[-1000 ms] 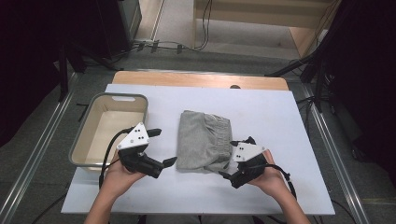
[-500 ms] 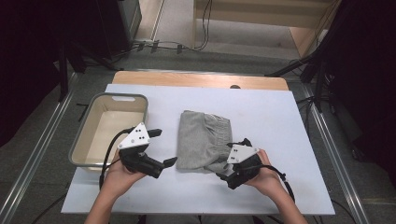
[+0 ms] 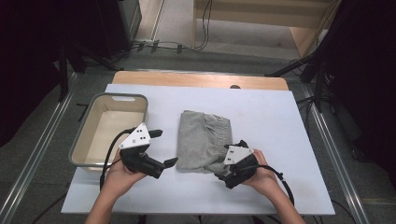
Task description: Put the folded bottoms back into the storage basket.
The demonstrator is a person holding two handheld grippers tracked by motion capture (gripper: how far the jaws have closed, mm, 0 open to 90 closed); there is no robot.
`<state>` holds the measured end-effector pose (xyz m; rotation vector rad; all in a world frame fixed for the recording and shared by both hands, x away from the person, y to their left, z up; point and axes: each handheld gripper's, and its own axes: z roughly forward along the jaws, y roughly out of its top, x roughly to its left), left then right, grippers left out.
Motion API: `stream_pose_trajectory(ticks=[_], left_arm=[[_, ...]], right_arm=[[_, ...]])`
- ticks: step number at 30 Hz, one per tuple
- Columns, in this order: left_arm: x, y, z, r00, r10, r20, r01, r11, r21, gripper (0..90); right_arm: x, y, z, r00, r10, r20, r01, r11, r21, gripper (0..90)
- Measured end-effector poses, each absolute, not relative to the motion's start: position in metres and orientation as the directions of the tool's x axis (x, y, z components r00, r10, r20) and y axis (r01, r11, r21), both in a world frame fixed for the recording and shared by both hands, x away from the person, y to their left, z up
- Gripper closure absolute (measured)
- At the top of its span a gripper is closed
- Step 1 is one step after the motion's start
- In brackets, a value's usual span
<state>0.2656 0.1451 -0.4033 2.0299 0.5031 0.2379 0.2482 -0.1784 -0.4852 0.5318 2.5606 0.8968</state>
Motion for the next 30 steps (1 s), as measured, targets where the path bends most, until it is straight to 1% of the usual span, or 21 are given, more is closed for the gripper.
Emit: stream_pose_trajectory(ticks=[5,10,11,20,22,23,30], left_arm=[[0.265,0.145,-0.403,0.897,0.440,-0.043,0.250,-0.423,0.871,0.0],[0.265,0.145,-0.403,0.896,0.441,-0.044,0.251,-0.424,0.870,0.0],[0.265,0.145,-0.403,0.898,0.439,-0.045,0.250,-0.422,0.872,0.0],[0.266,0.144,-0.404,0.898,0.437,-0.045,0.251,-0.425,0.870,0.0],[0.266,0.144,-0.404,0.899,0.437,-0.045,0.251,-0.426,0.869,0.0],[0.266,0.144,-0.405,0.898,0.437,-0.046,0.252,-0.427,0.869,0.0],[0.266,0.144,-0.405,0.898,0.437,-0.049,0.254,-0.427,0.868,0.0]], right_arm=[[0.248,-0.174,-0.490,-0.859,0.449,-0.244,0.213,0.749,0.628,4.7],[0.249,-0.172,-0.493,-0.857,0.446,-0.259,0.209,0.759,0.616,5.4],[0.248,-0.171,-0.494,-0.853,0.448,-0.268,0.207,0.762,0.614,11.4],[0.247,-0.170,-0.495,-0.853,0.431,-0.293,0.181,0.772,0.609,12.8],[0.248,-0.170,-0.496,-0.852,0.432,-0.295,0.182,0.773,0.607,14.5],[0.247,-0.170,-0.497,-0.853,0.432,-0.293,0.184,0.774,0.607,17.8],[0.248,-0.170,-0.498,-0.842,0.435,-0.319,0.179,0.783,0.595,21.8]])
